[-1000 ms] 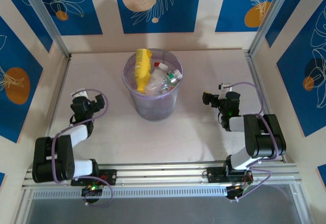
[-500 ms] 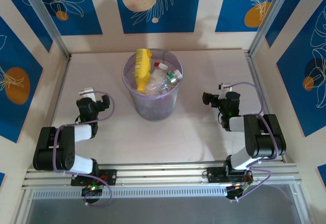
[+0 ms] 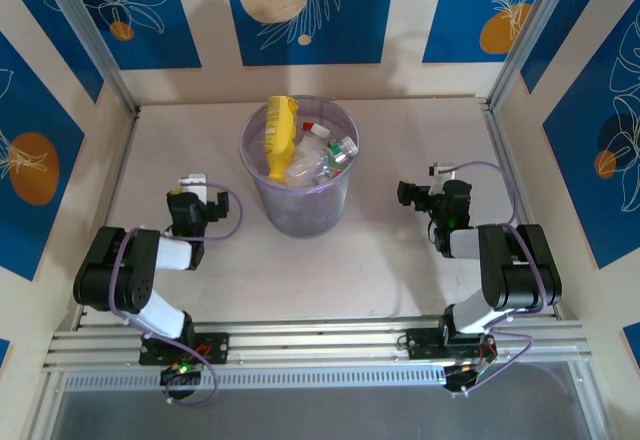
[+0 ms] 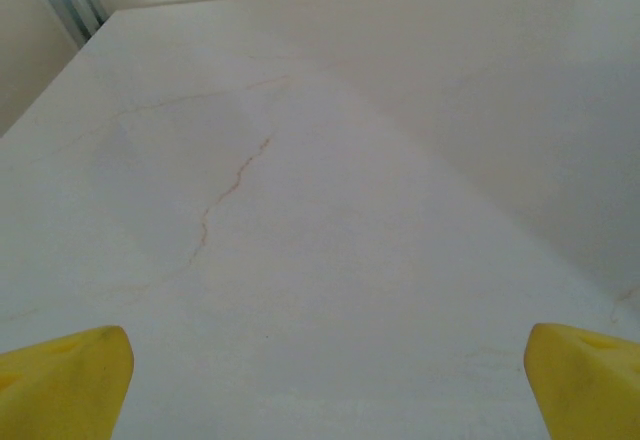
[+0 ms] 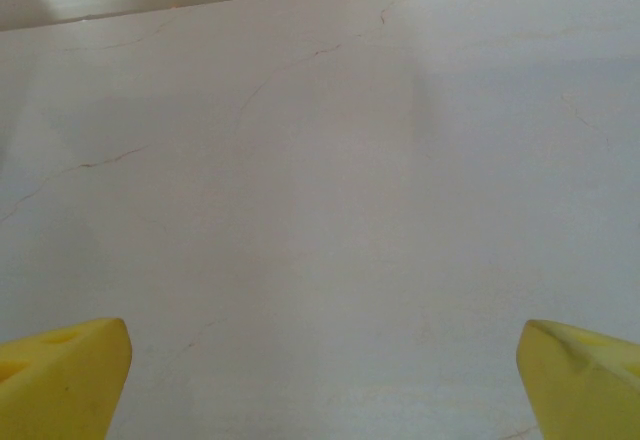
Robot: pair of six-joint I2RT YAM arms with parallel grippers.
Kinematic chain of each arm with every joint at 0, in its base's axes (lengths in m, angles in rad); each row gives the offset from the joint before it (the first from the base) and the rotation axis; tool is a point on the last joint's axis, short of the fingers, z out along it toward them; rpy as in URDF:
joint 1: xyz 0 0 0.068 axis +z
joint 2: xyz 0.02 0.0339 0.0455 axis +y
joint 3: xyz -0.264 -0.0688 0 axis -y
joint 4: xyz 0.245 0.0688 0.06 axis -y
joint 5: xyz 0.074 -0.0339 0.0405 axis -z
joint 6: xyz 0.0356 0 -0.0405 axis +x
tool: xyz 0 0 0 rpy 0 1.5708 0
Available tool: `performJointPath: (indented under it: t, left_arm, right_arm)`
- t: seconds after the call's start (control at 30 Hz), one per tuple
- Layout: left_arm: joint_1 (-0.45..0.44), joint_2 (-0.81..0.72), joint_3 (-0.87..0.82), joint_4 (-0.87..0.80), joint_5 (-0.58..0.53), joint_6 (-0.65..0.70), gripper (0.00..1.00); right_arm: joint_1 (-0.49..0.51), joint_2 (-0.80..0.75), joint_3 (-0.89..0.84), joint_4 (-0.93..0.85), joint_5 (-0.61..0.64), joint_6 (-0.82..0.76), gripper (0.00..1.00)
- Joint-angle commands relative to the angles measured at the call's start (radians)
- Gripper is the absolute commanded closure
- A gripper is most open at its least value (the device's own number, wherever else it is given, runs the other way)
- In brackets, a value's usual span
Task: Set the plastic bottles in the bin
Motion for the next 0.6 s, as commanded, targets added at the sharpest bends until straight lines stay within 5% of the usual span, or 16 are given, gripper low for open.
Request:
performJointPath:
  t: [0.0, 0.57]
  left_arm:
    - [-0.008, 0.007, 0.006, 0.057, -0.021, 0.018, 0.00]
    - [-0.007, 0.006, 0.006, 0.058, -0.022, 0.018, 0.00]
  right_arm:
    - [0.001, 0.001, -0.005, 0.043, -0.002, -0.016, 0.01]
    - [0.006, 0.001, -0.005, 0.042, 0.004, -0.019, 0.01]
